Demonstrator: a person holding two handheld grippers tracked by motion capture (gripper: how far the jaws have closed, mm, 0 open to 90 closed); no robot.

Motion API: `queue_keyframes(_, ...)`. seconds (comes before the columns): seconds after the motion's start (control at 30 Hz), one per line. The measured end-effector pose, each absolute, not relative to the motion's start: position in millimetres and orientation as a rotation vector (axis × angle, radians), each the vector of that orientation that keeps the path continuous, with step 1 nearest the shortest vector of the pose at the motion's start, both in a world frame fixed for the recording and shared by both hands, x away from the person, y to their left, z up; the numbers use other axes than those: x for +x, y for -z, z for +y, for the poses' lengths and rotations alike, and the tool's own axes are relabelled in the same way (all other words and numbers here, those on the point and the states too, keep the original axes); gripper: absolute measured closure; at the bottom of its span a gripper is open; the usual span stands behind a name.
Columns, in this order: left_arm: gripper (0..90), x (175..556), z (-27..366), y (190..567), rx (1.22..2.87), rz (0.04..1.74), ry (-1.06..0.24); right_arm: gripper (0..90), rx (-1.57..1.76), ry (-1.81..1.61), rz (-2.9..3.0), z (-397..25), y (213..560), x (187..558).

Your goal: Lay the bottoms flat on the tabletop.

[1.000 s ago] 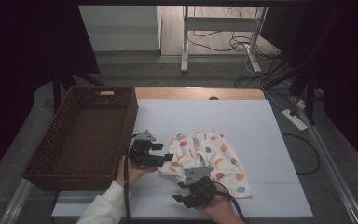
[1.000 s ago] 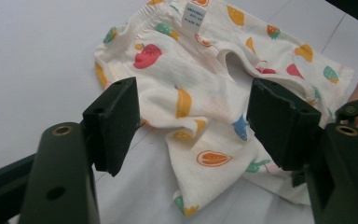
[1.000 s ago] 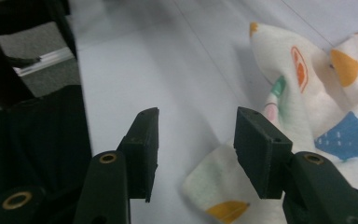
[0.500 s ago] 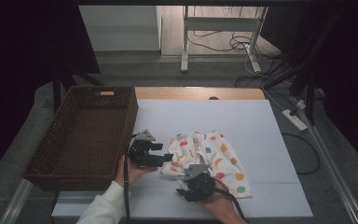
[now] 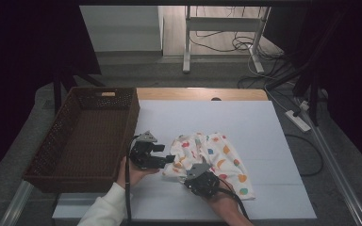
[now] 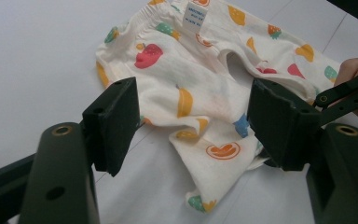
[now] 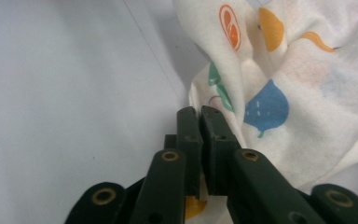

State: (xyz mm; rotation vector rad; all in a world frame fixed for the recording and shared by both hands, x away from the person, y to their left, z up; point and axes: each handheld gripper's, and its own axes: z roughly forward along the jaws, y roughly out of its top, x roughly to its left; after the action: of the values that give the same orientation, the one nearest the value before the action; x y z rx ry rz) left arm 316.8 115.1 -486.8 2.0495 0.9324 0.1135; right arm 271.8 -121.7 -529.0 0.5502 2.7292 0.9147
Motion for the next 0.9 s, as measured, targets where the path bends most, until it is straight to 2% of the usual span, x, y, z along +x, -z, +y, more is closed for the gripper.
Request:
queue_keyframes(0.2, 33.3, 316.8, 115.3, 486.7, 2.049, 0.932, -0.115, 87.5, 0.556, -0.968, 2.768, -124.8, 526.9, 270.4)
queue_keyframes(0.47, 33.3, 317.1, 115.8, 486.7, 2.05, 0.932, -0.115, 87.6, 0.414, -1.086, 2.836, -123.9, 520.6, 248.9)
queue_keyframes(0.9, 33.2, 318.4, 115.3, 487.9, 2.048, 0.934, -0.109, 87.6, 0.395, -1.116, 2.901, -150.7, 517.9, 233.0)
